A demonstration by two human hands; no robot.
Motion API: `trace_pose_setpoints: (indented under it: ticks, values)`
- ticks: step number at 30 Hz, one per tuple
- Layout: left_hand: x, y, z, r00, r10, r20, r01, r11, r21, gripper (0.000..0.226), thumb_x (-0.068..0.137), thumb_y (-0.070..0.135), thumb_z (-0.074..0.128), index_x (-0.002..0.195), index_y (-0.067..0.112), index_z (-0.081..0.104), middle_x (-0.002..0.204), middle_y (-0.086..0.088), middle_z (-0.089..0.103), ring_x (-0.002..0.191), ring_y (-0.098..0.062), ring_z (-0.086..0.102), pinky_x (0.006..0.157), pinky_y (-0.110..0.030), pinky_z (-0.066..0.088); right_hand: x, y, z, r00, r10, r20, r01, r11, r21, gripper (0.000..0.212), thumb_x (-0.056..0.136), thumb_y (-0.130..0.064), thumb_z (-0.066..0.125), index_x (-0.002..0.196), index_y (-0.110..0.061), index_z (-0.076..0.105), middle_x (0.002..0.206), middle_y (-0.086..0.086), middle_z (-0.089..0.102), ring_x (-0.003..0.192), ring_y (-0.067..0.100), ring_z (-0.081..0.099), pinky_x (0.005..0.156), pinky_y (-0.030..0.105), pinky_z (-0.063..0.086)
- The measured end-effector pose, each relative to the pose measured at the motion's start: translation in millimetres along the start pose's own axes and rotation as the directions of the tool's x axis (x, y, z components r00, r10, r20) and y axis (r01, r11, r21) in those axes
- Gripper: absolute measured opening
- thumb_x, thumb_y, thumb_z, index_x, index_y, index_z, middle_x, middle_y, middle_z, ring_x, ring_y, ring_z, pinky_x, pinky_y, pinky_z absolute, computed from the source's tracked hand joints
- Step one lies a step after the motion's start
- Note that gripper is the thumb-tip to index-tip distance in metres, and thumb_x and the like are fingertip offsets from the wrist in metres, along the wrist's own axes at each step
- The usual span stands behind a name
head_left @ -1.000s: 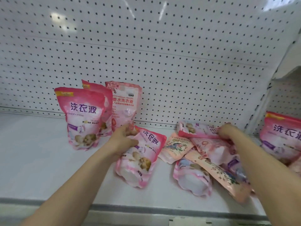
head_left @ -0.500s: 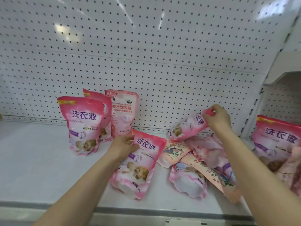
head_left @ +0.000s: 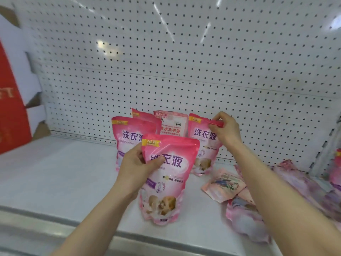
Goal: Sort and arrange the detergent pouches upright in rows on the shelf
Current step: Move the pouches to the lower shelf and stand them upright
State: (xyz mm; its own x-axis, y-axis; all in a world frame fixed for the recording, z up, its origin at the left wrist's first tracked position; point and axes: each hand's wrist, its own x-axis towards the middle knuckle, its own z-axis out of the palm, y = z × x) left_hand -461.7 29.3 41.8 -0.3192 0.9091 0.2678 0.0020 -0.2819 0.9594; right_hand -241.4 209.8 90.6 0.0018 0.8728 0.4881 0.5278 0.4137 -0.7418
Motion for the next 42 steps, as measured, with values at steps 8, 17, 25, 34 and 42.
trace_pose_setpoints:
  ticks: [8, 17, 25, 34, 42]
  values:
    - [13, -8, -5, 0.991, 0.039, -0.129, -0.041, 0.999, -0.012, 0.034, 0.076, 0.000, 0.075, 0.101, 0.020, 0.064, 0.088, -0.001, 0.074, 0.083, -0.022, 0.072, 0.073, -0.037, 0.060, -16, -32, -2, 0.962, -0.272, 0.018, 0.267, 0.926, -0.266, 0.030, 0.093, -0.035, 0.064, 0.120, -0.023, 0.060, 0.120, -0.003, 0.066, 0.110, 0.014, 0.059, 0.096, 0.036, 0.047]
    - [30, -7, -1, 0.965, 0.240, -0.104, -0.213, 0.951, 0.224, 0.040, 0.075, 0.015, 0.079, 0.102, 0.035, 0.057, 0.101, 0.011, 0.067, 0.094, -0.010, 0.066, 0.080, -0.026, 0.056, -62, -75, 16, 0.862, -0.366, 0.350, 0.397, 0.917, -0.019, 0.012, 0.092, -0.026, 0.067, 0.090, -0.019, 0.077, 0.079, -0.010, 0.072, 0.071, 0.003, 0.062, 0.072, 0.022, 0.047]
    - [82, -2, -49, 0.812, 0.573, 0.115, -0.393, 0.389, 0.833, 0.037, 0.086, 0.008, 0.063, 0.123, 0.014, 0.063, 0.129, -0.005, 0.057, 0.124, -0.026, 0.044, 0.103, -0.029, 0.032, -41, -67, 34, 0.942, -0.316, 0.116, 0.325, 0.943, -0.071, 0.015, 0.095, -0.023, 0.062, 0.089, -0.020, 0.076, 0.076, -0.009, 0.071, 0.073, 0.014, 0.063, 0.073, 0.032, 0.050]
    - [81, -7, -52, 0.792, 0.567, 0.225, -0.444, 0.284, 0.850, 0.040, 0.082, 0.004, 0.067, 0.121, 0.008, 0.063, 0.132, -0.011, 0.055, 0.127, -0.034, 0.041, 0.107, -0.043, 0.035, -47, -46, 29, 0.978, -0.151, 0.142, 0.151, 0.988, 0.009, 0.017, 0.096, -0.021, 0.062, 0.107, -0.023, 0.074, 0.092, -0.015, 0.069, 0.088, 0.004, 0.063, 0.087, 0.027, 0.051]
    - [47, -15, 7, 0.717, 0.585, 0.378, -0.646, 0.354, 0.677, 0.035, 0.085, 0.004, 0.063, 0.120, 0.011, 0.065, 0.125, -0.009, 0.060, 0.121, -0.030, 0.049, 0.100, -0.036, 0.037, -78, -2, -87, 0.998, 0.007, -0.057, -0.012, 0.997, -0.079, 0.020, 0.093, -0.015, 0.064, 0.106, -0.028, 0.073, 0.104, -0.005, 0.074, 0.099, 0.011, 0.069, 0.097, 0.033, 0.052]
